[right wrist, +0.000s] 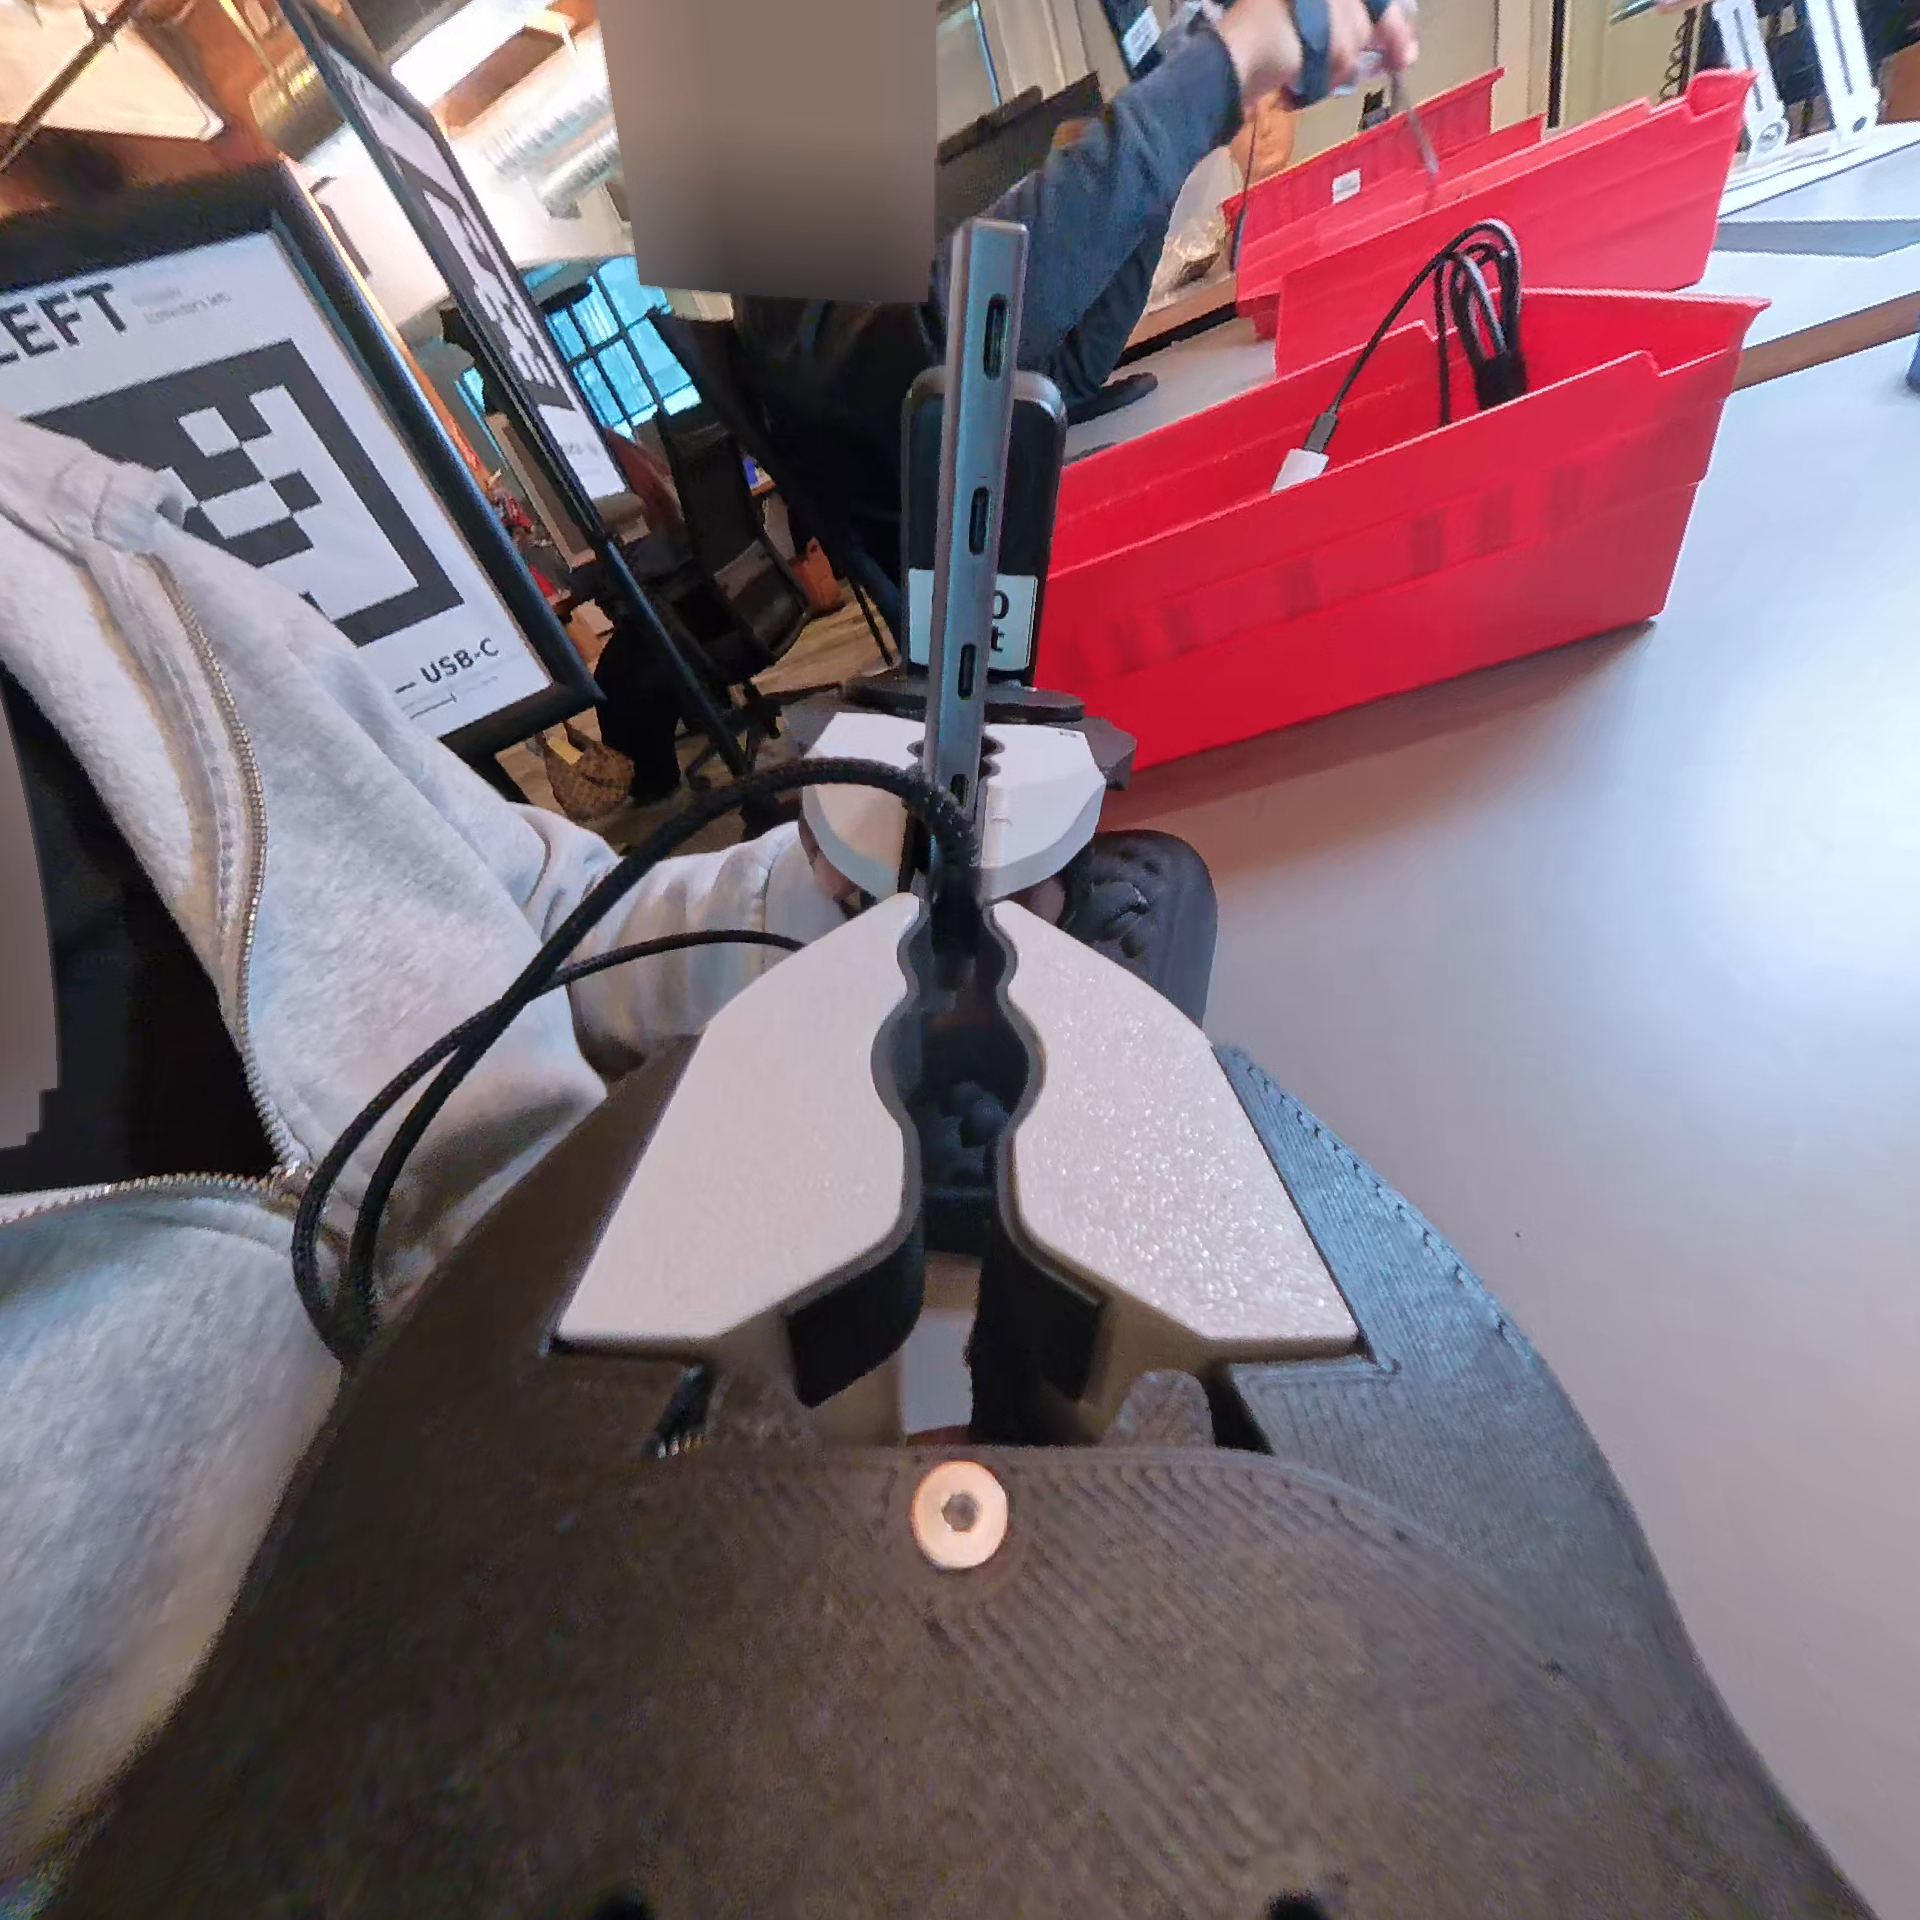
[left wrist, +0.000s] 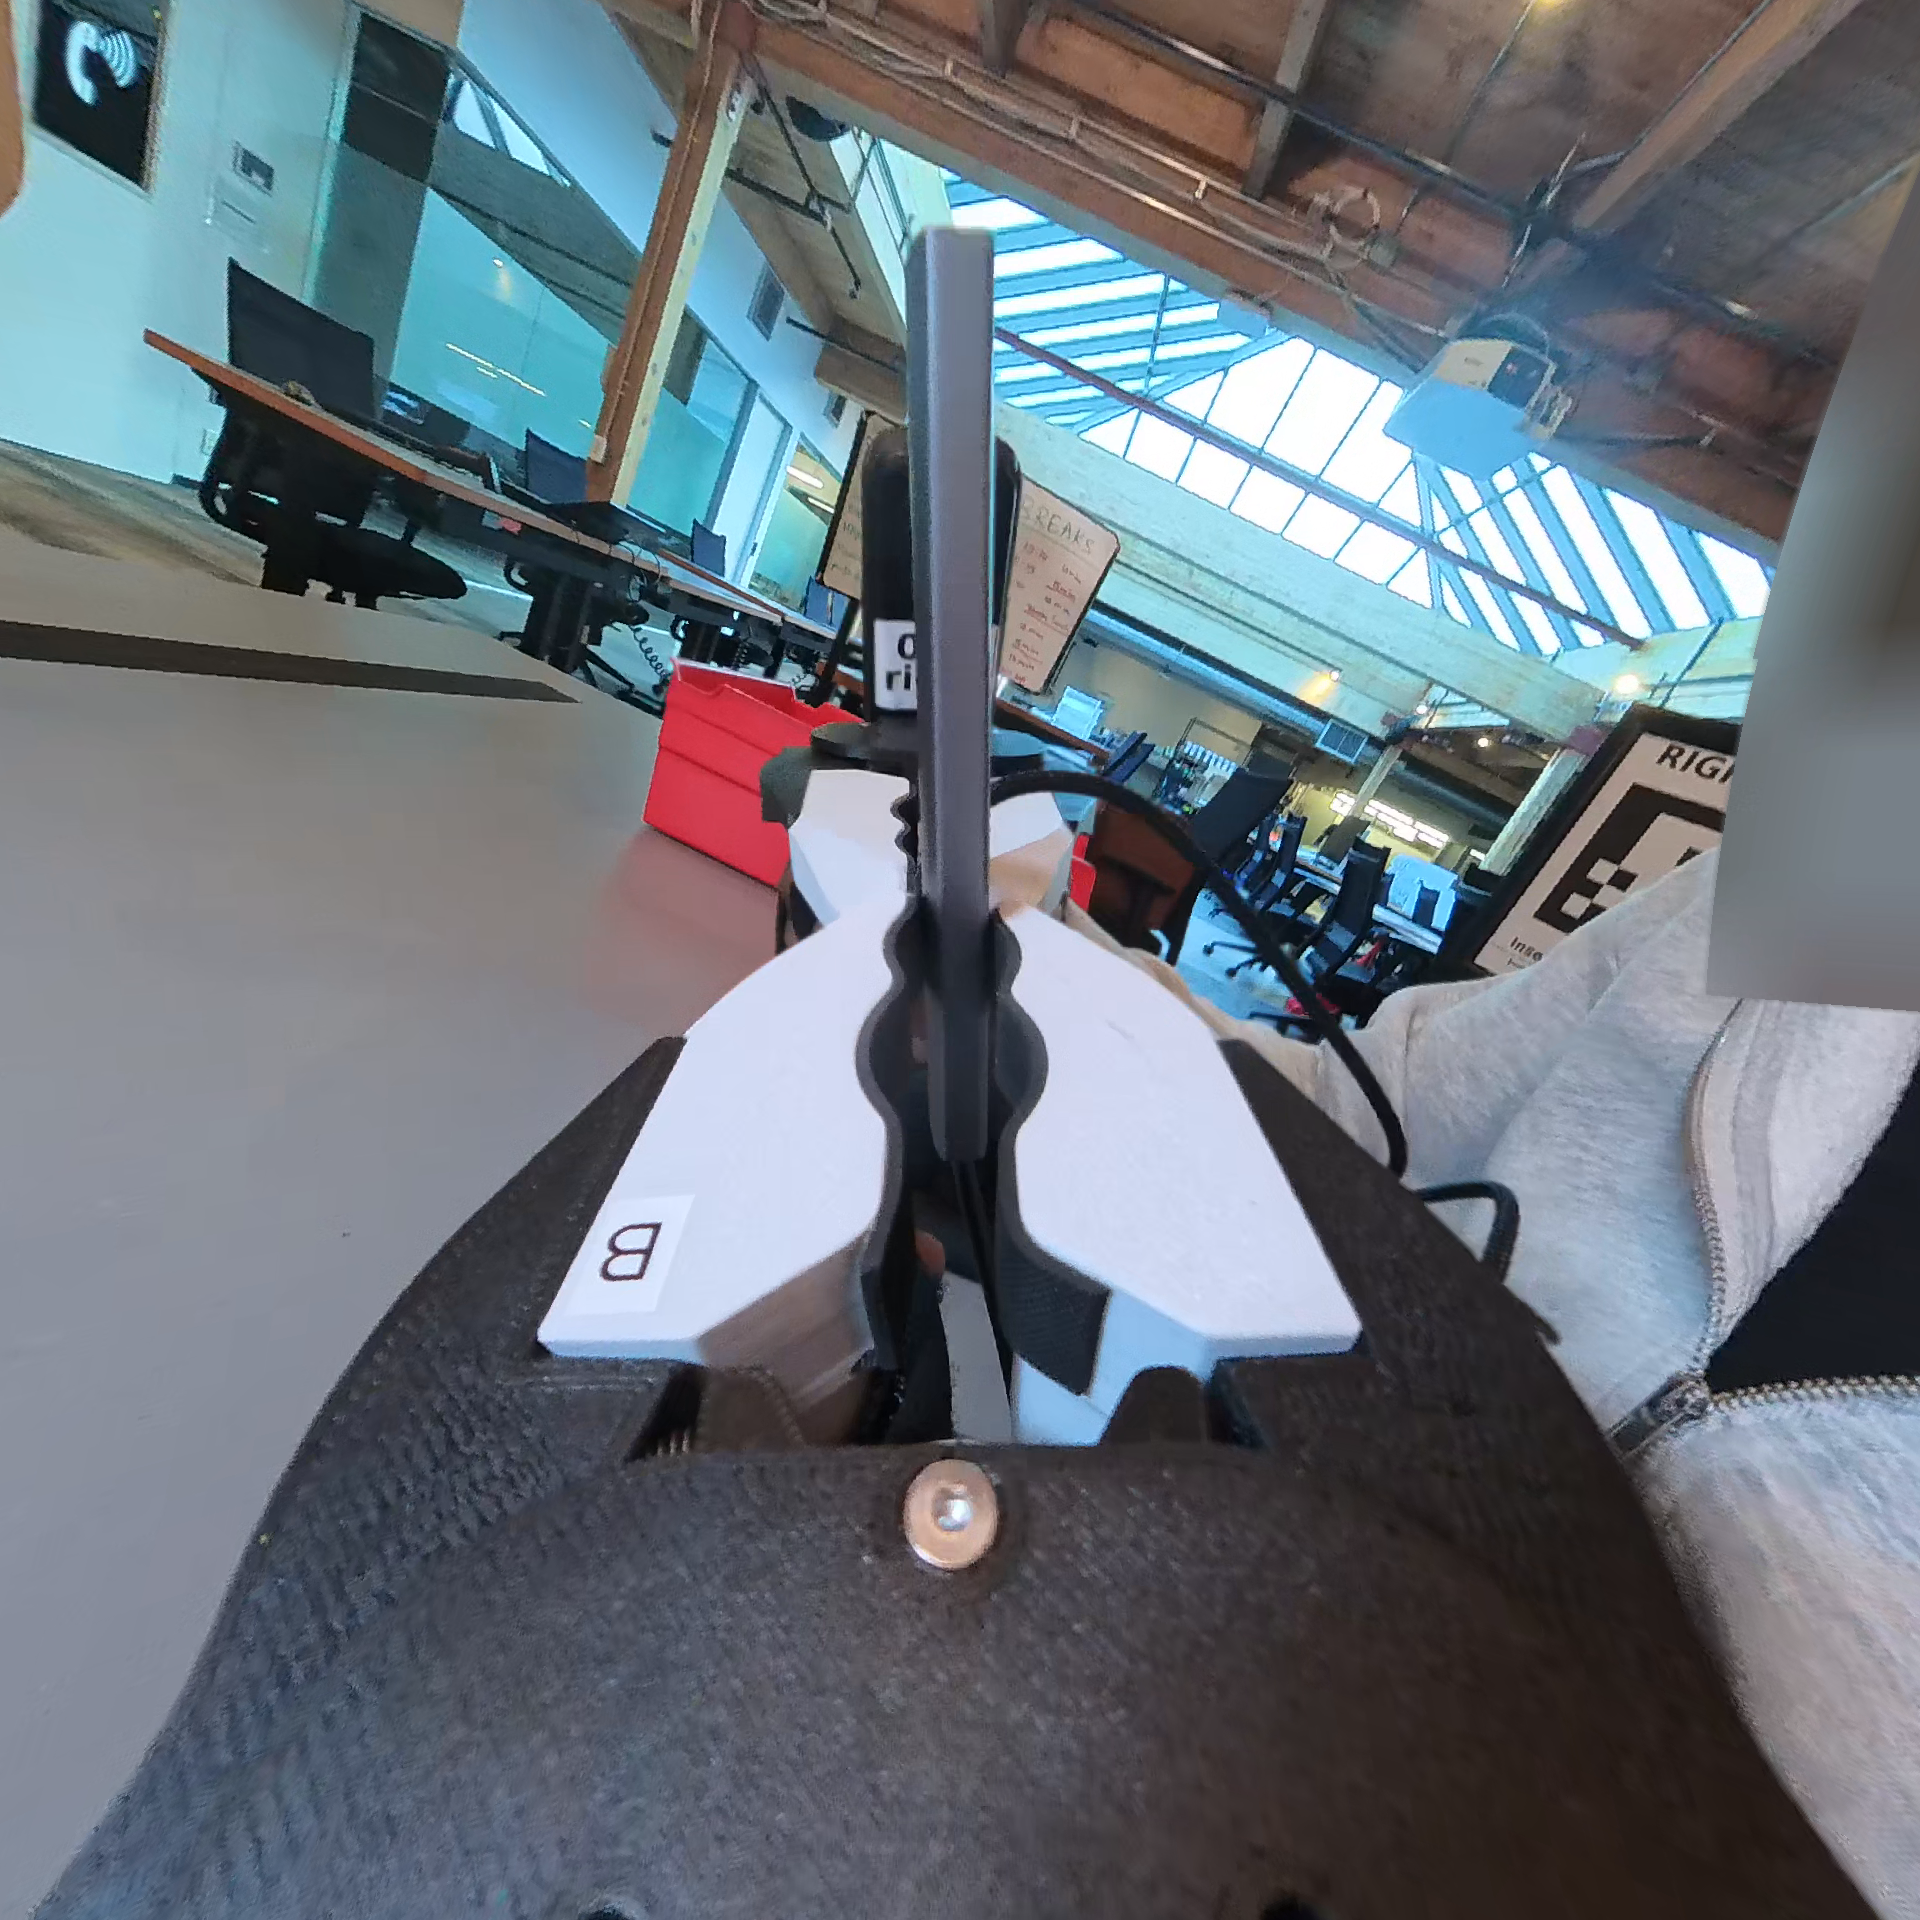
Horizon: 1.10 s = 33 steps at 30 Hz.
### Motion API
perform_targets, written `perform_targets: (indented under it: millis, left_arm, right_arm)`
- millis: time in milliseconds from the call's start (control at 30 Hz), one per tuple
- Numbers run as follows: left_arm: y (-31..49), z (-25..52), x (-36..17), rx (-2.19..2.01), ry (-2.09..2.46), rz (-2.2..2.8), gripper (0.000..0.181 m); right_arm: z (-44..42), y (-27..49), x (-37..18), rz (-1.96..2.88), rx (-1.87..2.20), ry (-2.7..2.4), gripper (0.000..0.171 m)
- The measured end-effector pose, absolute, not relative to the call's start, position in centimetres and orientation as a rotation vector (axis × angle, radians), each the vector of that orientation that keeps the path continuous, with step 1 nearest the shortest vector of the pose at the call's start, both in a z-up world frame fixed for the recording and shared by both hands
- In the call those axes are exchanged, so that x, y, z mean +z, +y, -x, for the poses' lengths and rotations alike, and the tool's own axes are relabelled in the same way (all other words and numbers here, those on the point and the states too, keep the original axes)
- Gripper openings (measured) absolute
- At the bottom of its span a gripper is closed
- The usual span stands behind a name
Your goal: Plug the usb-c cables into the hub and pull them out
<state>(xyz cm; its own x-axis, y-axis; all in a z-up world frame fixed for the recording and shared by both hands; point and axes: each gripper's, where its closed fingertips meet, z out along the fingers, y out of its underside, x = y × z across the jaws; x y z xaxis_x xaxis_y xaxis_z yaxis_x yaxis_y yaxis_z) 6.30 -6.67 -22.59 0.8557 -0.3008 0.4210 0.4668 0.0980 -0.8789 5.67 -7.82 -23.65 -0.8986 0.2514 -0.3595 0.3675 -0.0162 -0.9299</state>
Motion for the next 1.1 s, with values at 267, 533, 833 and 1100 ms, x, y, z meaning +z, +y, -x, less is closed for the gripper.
perform_targets:
  millis: [267,533,833,1100]
  left_arm:
    - [-6.5,-6.6,-22.8,-0.530,-0.129,1.384,0.011]
    - [-6.8,-6.2,-22.2,-0.462,-0.139,1.339,0.016]
    - [-6.8,-6.5,-22.1,-0.508,-0.118,1.333,0.030]
    - [-6.4,-7.4,-22.5,-0.205,0.017,1.518,0.041]
  right_arm:
    - [-6.0,-7.5,-23.8,-0.660,-2.058,2.181,0.008]
    - [-5.5,-8.0,-23.1,-0.766,-2.187,2.113,0.007]
    - [-5.3,-8.0,-23.2,-0.800,-2.194,2.076,0.007]
    - [-6.2,-8.0,-21.1,-0.673,-2.337,1.996,0.008]
